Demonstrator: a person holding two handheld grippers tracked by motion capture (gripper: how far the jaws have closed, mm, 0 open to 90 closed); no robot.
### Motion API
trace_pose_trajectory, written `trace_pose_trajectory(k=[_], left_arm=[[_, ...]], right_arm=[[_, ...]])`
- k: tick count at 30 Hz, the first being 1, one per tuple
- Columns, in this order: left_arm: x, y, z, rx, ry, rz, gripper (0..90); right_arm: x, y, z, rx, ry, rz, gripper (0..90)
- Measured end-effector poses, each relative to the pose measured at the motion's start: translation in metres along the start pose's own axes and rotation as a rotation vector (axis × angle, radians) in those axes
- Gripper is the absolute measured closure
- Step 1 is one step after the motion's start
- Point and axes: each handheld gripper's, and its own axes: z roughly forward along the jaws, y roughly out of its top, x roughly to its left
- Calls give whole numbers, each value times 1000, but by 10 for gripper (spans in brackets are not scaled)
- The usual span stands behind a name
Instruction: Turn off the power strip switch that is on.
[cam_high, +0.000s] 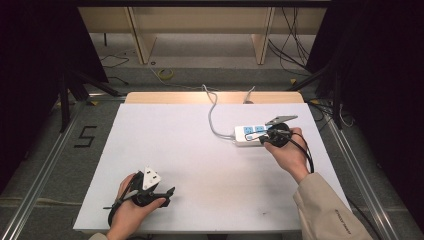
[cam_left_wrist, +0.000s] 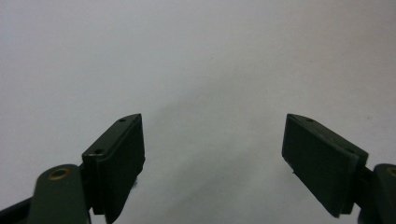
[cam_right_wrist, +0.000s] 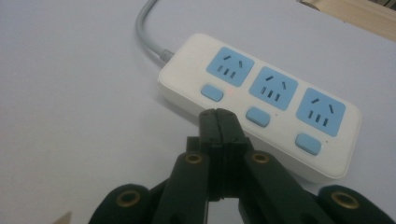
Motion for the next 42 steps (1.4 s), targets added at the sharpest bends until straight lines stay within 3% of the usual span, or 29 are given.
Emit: trace_pose_trajectory(k=[42], left_arm=[[0, 0, 0, -2, 2, 3, 208]], right_arm=[[-8, 22, 31, 53, -16, 10, 900]])
